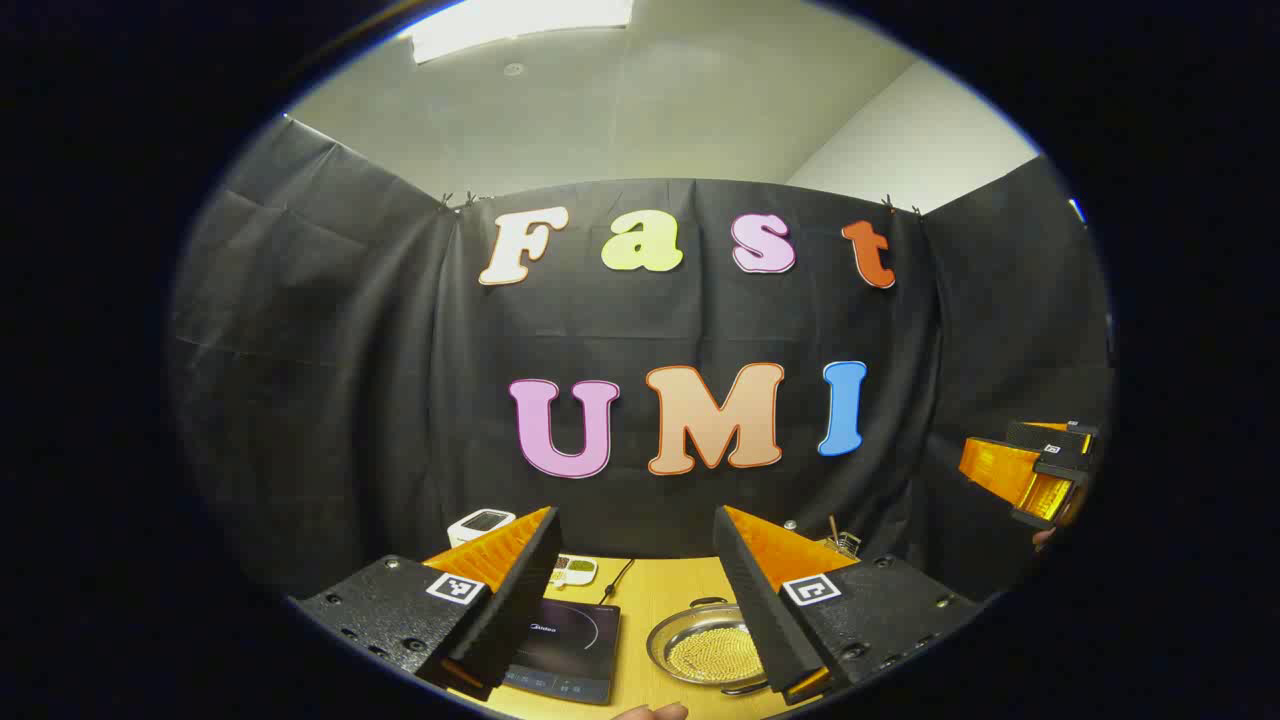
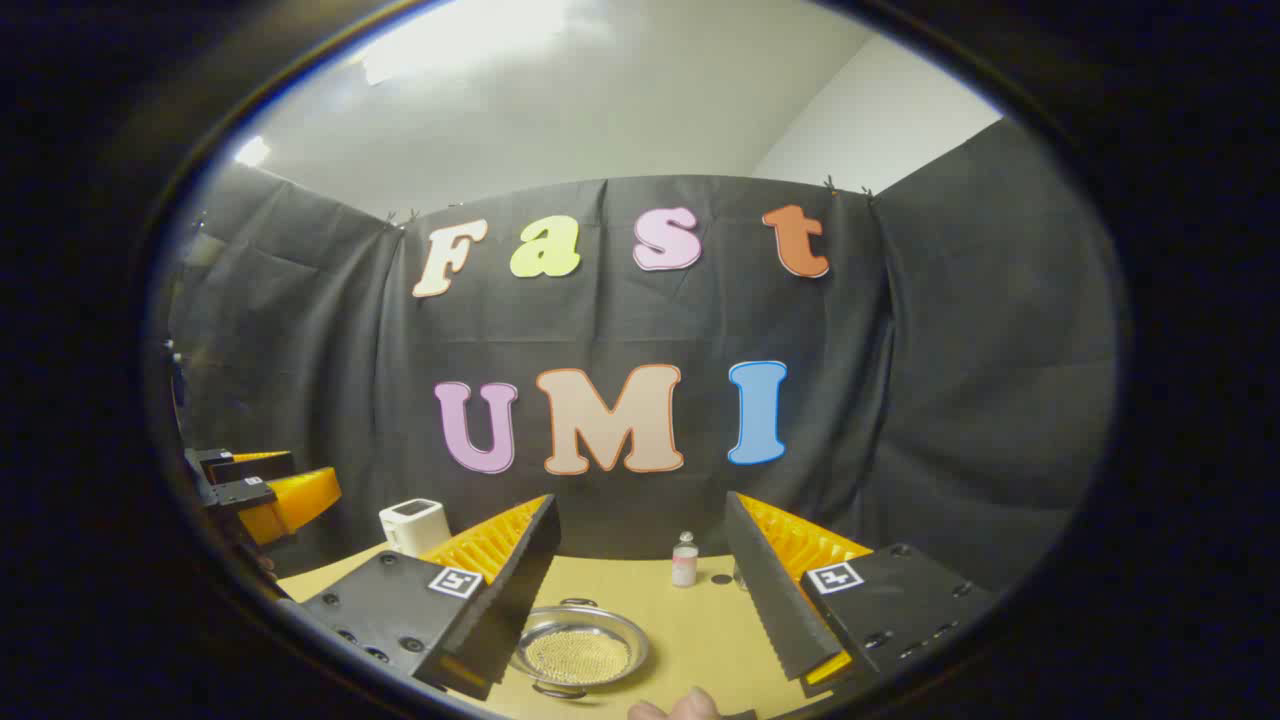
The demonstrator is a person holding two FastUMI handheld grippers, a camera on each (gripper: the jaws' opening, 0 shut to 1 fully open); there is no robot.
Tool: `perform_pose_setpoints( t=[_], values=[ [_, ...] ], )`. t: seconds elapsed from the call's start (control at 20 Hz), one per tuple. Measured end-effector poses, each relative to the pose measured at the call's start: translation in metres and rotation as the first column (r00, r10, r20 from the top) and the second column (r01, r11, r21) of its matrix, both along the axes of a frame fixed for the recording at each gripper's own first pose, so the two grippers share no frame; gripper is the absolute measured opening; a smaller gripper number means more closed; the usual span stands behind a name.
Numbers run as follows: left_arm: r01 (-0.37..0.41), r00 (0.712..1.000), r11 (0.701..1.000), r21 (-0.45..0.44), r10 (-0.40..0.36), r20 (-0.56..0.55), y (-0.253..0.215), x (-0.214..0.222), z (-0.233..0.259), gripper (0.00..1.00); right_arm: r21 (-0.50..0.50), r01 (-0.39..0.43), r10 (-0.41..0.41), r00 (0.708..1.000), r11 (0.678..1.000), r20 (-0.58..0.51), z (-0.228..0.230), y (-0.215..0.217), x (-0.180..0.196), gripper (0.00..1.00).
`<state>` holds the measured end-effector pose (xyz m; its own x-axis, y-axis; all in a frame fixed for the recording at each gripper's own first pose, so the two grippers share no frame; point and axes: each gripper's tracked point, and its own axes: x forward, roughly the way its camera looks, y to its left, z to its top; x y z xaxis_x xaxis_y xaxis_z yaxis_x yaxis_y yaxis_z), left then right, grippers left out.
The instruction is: First push the handle of the pot to place it horizontally, then grasp the pot with both hands and set it on the induction cooktop.
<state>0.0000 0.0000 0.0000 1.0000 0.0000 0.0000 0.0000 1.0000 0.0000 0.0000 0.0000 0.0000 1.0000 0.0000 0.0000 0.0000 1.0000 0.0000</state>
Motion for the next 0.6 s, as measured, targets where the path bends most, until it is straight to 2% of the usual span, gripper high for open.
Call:
perform_pose_setpoints(
  t=[0.05,0.1,0.15,0.2,0.25,0.6],
  values=[
    [0.004,1.0,1.0,0.002,-0.004,-0.001,-0.001,0.001,-0.001,0.88,0.003,0.001,-0.001,1.0,1.0,-0.002,-0.001,0.0,0.001,0.97],
    [0.007,1.0,1.0,0.003,-0.007,0.0,-0.001,0.001,-0.001,0.93,0.006,0.0,0.0,1.0,1.0,-0.004,0.0,-0.001,0.0,0.97],
    [0.009,1.0,1.0,0.003,-0.009,0.002,-0.001,0.001,-0.001,0.93,0.008,0.001,-0.001,1.0,1.0,-0.002,0.001,-0.003,-0.001,0.97],
    [0.011,1.0,1.0,0.002,-0.011,0.003,-0.002,0.002,0.0,0.88,0.008,0.001,-0.001,1.0,1.0,0.001,0.002,-0.003,-0.001,0.97],
    [0.011,1.0,1.0,0.002,-0.011,0.003,-0.002,0.001,0.0,0.93,0.006,-0.001,0.001,1.0,1.0,0.0,0.001,-0.003,-0.003,0.97],
    [0.006,1.0,1.0,0.007,-0.006,0.004,-0.003,0.0,0.003,0.93,0.011,-0.014,0.014,1.0,1.0,-0.004,0.0,-0.012,-0.009,0.97]
  ],
)
